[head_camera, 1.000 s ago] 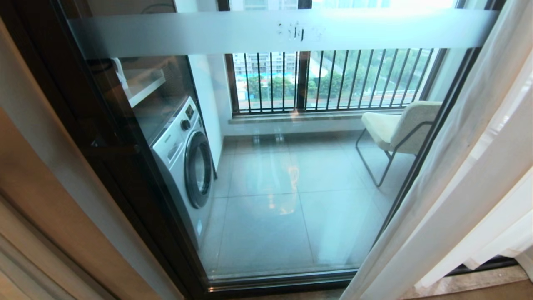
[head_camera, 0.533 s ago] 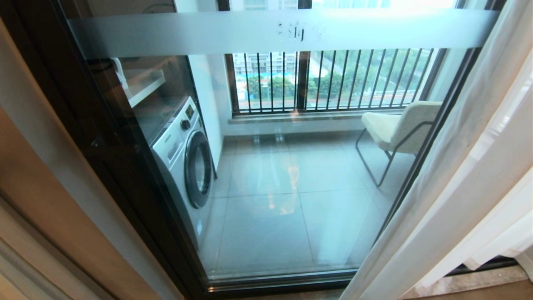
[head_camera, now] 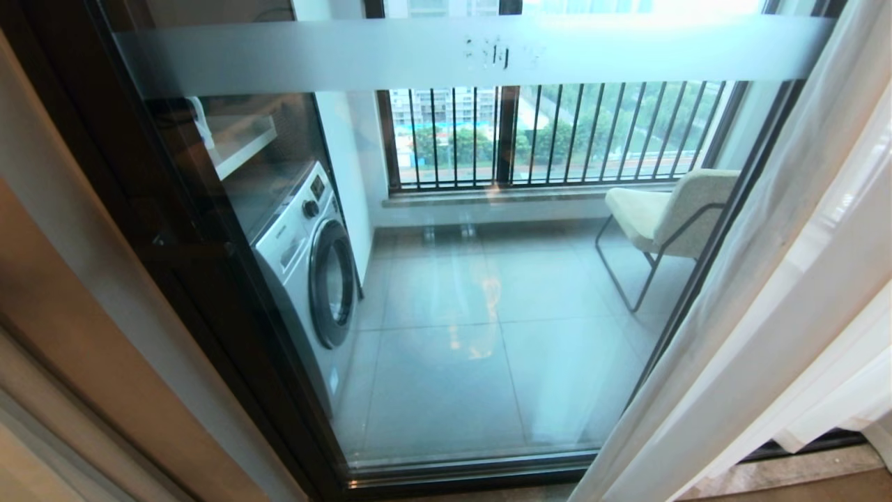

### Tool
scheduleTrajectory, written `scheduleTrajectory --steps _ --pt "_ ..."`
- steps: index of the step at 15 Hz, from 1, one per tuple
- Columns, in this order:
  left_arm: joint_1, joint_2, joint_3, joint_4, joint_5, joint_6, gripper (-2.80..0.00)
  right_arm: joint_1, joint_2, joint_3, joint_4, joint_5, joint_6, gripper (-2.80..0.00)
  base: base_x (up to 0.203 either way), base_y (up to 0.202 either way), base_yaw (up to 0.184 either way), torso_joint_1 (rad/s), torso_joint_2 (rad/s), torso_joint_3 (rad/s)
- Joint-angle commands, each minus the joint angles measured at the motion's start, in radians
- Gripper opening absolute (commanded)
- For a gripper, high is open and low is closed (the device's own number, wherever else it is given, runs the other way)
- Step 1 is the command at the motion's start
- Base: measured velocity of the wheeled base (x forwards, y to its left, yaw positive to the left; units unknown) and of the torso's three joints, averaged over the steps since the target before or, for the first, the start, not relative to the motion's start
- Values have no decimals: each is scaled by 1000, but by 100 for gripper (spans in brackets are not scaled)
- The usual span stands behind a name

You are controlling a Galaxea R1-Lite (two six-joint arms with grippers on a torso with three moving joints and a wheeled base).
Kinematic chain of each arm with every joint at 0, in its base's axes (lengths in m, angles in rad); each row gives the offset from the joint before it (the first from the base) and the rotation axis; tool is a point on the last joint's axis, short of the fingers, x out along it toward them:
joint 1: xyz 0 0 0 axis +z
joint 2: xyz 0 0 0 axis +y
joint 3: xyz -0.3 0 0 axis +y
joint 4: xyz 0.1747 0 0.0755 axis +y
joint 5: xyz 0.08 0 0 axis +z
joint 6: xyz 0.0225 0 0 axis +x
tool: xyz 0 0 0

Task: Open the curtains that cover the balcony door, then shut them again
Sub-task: Pull the inner curtains open on both sides

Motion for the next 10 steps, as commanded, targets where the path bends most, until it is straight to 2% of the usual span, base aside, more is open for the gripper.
scheduleTrajectory --steps 1,10 --pt "0 -59 44 -5 1 0 0 0 0 0 -1 0 0 -280 0 0 0 0 0 0" --pt "-33 -268 261 -5 -2 5 0 1 0 0 0 0 0 -280 0 0 0 0 0 0"
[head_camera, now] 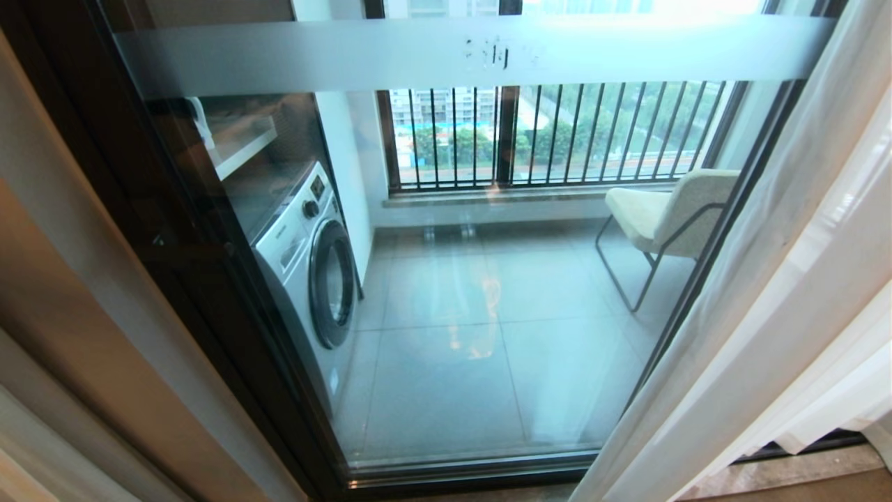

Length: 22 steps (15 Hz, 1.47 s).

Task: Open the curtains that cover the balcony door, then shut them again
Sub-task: Pull the inner curtains open on both sides

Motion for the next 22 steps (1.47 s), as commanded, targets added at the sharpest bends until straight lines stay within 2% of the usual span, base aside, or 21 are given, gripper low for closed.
scheduleTrajectory --steps 1,4,8,11,12,18,20,22 --pt "-3 -89 70 -3 -1 -1 0 1 0 0 -1 0 0 -280 0 0 0 0 0 0" --pt "5 -184 178 -4 -58 18 0 1 0 0 0 0 0 -280 0 0 0 0 0 0" --pt "7 -294 291 -1 -91 34 0 0 0 0 -1 0 0 -280 0 0 0 0 0 0" --pt "-1 -357 365 -3 -119 81 0 1 0 0 -1 0 0 -280 0 0 0 0 0 0" --pt "-4 -376 381 -2 -133 86 -280 0 0 0 -1 0 0 -280 0 0 0 0 0 0" --pt "-13 -443 454 -1 -158 89 -280 0 0 0 -1 0 0 -280 0 0 0 0 0 0" --pt "-61 -475 475 1 -156 92 -280 0 0 0 -1 0 0 -280 0 0 0 0 0 0" --pt "-140 -519 494 7 -152 104 -280 1 0 0 -1 0 0 -280 0 0 0 0 0 0"
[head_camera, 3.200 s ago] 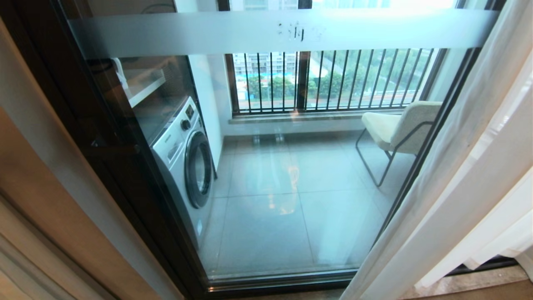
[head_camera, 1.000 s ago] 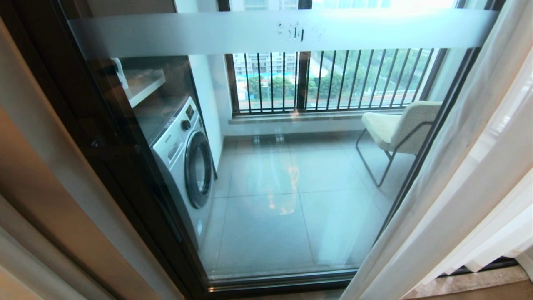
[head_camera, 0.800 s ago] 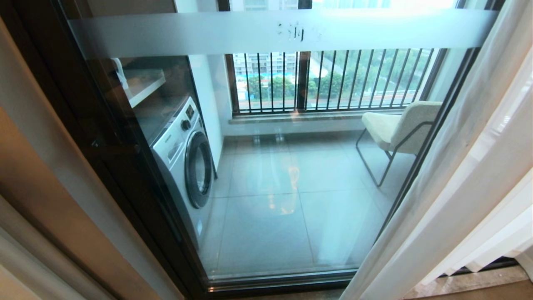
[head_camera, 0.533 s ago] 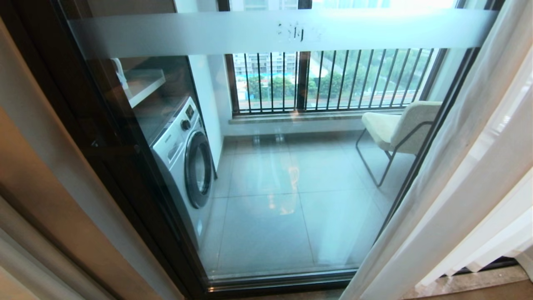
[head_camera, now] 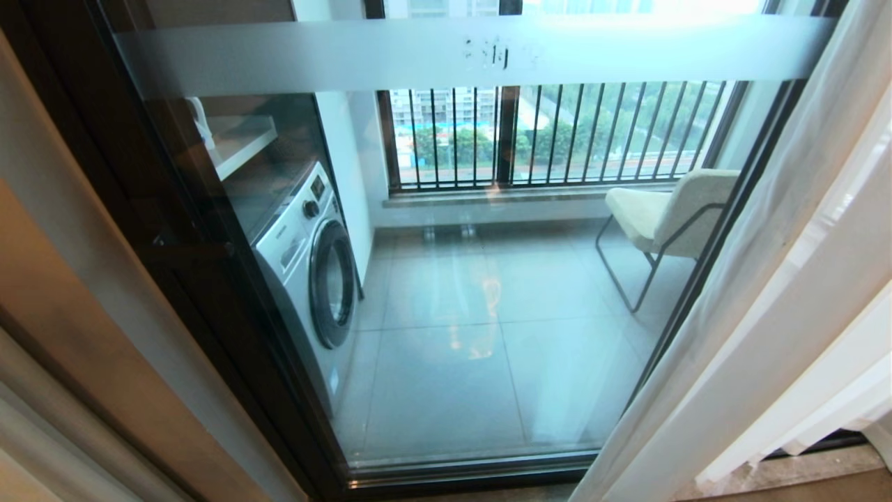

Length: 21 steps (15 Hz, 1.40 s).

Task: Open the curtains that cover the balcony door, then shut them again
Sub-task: Pull the inner curtains open on both sides

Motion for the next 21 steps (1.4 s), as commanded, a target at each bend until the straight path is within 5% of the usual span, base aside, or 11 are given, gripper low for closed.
scheduleTrajectory --steps 1,6,11,18,21 --pt "-92 -53 17 -3 5 9 -280 -1 0 0 -1 0 0 -280 0 0 0 0 0 0" --pt "-343 -124 85 -1 30 66 -280 1 0 0 -1 0 0 -280 0 0 0 0 0 0" --pt "-617 -180 100 79 165 106 -280 1 0 0 -1 0 0 -280 0 0 0 0 0 0" --pt "-797 -430 101 329 242 137 -280 -1 0 0 -1 0 0 -280 0 0 0 0 0 0" --pt "-817 -542 102 424 276 151 -280 0 0 0 -1 0 0 -280 0 0 0 0 0 0"
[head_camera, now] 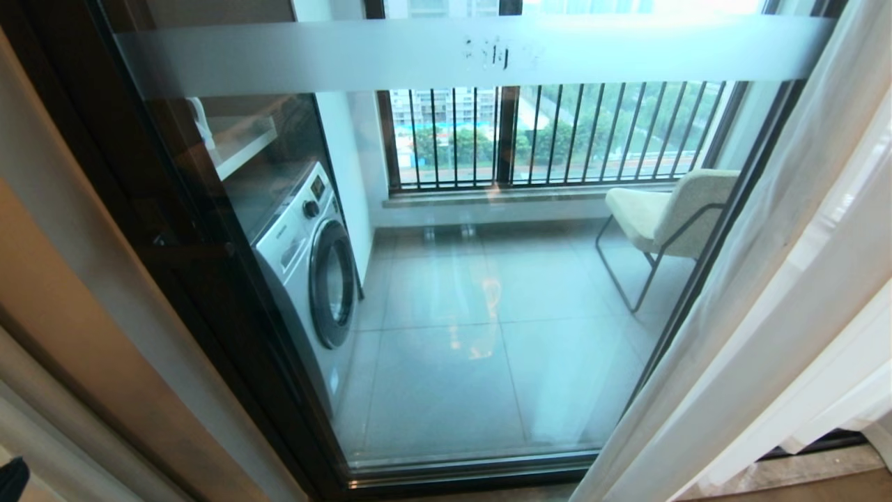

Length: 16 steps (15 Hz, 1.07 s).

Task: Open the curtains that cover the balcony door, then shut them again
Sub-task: Pull the inner curtains open on both sides

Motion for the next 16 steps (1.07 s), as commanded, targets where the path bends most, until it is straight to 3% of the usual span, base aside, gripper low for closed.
scheduleTrajectory --steps 1,4,5,7,10,16 --pt "-11 -145 0 73 1 1 -280 0 0 0 -1 0 0 -280 0 0 0 0 0 0" --pt "-22 -362 -25 287 -60 2 -280 0 0 0 1 0 0 -280 0 0 0 0 0 0" --pt "-26 -380 -31 354 -112 -1 -280 0 0 0 1 0 0 -280 0 0 0 0 0 0" --pt "-27 -380 -6 346 -159 3 -280 0 0 0 1 0 0 -280 0 0 0 0 0 0" --pt "-27 -380 -3 340 -160 -30 -280 0 0 0 1 0 0 -280 0 0 0 0 0 0" --pt "-27 -380 -2 338 -157 -28 -280 1 0 0 1 0 0 -280 0 0 0 0 0 0"
